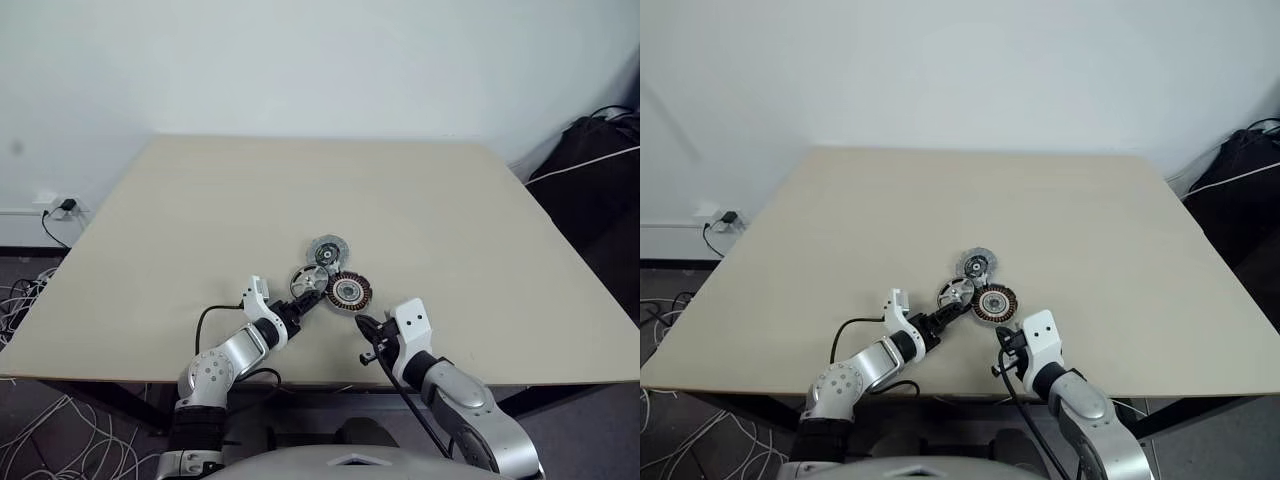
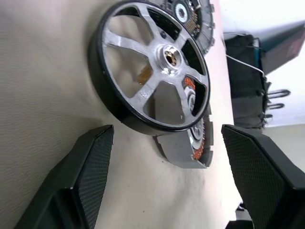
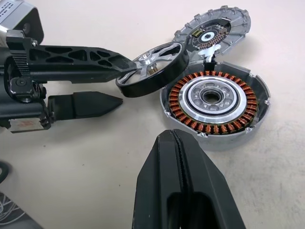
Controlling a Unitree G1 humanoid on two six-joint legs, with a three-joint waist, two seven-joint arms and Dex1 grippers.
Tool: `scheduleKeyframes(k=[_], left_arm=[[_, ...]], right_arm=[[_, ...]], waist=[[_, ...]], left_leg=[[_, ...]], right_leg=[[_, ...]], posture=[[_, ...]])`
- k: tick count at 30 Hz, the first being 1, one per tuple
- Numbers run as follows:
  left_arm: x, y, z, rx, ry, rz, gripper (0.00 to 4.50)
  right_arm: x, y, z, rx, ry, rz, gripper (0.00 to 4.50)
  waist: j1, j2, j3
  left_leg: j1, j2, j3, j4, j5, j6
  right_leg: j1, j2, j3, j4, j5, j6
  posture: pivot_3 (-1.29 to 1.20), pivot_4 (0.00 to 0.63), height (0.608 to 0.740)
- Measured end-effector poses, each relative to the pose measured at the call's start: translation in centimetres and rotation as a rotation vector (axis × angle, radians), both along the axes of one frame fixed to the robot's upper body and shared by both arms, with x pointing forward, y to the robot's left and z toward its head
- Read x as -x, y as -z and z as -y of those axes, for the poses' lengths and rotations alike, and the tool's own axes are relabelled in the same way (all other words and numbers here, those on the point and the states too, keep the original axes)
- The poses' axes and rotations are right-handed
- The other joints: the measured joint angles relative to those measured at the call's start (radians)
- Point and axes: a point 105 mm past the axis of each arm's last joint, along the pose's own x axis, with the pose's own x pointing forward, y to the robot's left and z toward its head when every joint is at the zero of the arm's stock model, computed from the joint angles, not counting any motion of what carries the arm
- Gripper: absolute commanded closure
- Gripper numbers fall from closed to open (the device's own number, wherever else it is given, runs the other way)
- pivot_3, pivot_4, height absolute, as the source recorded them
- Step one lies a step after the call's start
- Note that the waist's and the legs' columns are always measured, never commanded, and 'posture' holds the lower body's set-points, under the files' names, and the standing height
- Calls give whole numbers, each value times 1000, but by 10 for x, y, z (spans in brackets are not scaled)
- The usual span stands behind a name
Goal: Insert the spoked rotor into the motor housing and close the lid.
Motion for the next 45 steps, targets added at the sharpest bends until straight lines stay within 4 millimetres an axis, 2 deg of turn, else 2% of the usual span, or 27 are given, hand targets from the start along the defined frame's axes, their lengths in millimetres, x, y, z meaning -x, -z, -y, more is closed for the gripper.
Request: scheduleKeyframes(k=[8,17,20,23,29,30,33,36,39,42,45], left_arm=[[7,-2,-17,14,-101,-16,629],[0,-13,-37,-115,-192,93,629],[-2,-15,-39,-139,-197,125,1268],[-2,-14,-43,-220,-171,166,2231],[2,-17,-50,-360,-125,254,4257],[4,-15,-51,-384,-117,266,4469],[8,-13,-52,-411,-110,282,4469],[10,-15,-53,-414,-117,293,4500],[9,-18,-53,-414,-122,309,4500],[10,-17,-52,-414,-120,309,4500],[12,-15,-52,-417,-120,304,4500]], right_arm=[[0,0,0,-1,-4,-1,4500],[-6,-3,-1,4,4,16,4500],[-17,-12,-4,7,4,58,4500],[-25,-17,-10,22,-11,79,4500],[-44,-16,-22,45,-17,53,4500],[-48,-16,-25,38,-12,42,4500],[-54,-17,-35,-4,-13,1,4500],[-60,-18,-43,-80,16,-58,3900],[-69,-21,-43,-171,79,-124,2952],[-75,-24,-40,-239,131,-184,2952],[-77,-14,-25,-260,203,-259,2952]], waist=[[-1,0,1],[8,1,7],[11,2,7],[15,2,7],[17,2,7],[17,2,7],[18,2,7],[18,2,7],[17,2,7],[16,2,7],[15,3,7]], left_leg=[[0,0,0,-1,0,0],[-5,-1,0,-1,0,-1],[-12,-1,0,0,0,-1],[-14,-3,0,-1,1,1],[-14,-3,1,-1,2,4],[-14,-3,0,-1,2,3],[-14,-3,0,-1,0,0],[-14,-3,0,-1,0,0],[-14,-3,0,0,0,0],[-14,-4,0,0,0,0],[-14,-4,0,0,1,2]], right_leg=[[-1,0,0,0,-1,-1],[-5,-2,0,-1,0,-1],[-12,-1,0,-1,0,-1],[-14,0,0,-1,0,-1],[-14,-1,0,-1,0,-2],[-14,-1,0,-1,0,-2],[-14,-2,0,-1,0,-2],[-14,-2,0,0,0,-2],[-14,-2,0,0,1,-1],[-14,-2,-1,1,1,1],[-14,-2,-1,1,2,1]], posture=[[0,0,740],[0,0,740],[0,0,740],[0,0,740],[0,0,740],[0,0,740],[0,0,740],[0,0,740],[0,0,740],[0,0,740],[0,0,740]])
